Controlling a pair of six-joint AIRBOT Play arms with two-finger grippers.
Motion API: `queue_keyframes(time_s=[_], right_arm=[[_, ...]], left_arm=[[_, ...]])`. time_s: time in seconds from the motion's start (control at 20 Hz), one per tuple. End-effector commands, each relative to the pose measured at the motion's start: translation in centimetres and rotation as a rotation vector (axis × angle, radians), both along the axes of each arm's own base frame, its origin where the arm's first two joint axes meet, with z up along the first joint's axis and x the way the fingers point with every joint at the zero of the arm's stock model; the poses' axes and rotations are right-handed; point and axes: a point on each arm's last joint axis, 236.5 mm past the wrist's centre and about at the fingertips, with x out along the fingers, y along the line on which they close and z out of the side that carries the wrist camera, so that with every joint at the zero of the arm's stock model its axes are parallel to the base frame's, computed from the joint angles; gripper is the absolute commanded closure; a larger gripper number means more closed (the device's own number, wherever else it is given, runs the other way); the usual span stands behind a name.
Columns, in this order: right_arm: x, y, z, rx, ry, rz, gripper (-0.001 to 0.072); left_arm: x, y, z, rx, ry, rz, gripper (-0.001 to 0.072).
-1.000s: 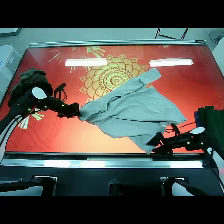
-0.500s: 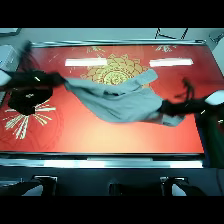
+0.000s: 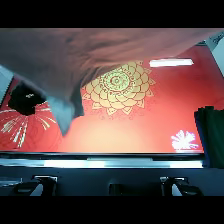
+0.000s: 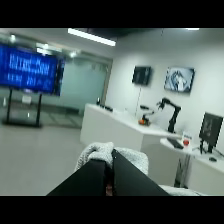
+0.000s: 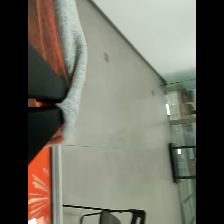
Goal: Fold the clothes and pants, and hang the long-sleeved shirts on hangers.
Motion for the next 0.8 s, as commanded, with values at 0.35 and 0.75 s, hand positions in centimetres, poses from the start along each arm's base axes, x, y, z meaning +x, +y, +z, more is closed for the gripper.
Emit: queue_keyframes(time_s=[0.35, 0.75], right_arm=[[9.9, -1.0, -12.1, 0.053, 0.432, 0.028, 0.0673], [25.4, -1.7, -44.5, 0.462, 1.163, -0.001, 0.0673]], left_arm=[[9.7, 1.9, -9.7, 0.128, 0.296, 0.118, 0.0683], [29.3, 2.3, -47.5, 0.1, 1.035, 0.094, 0.0682]])
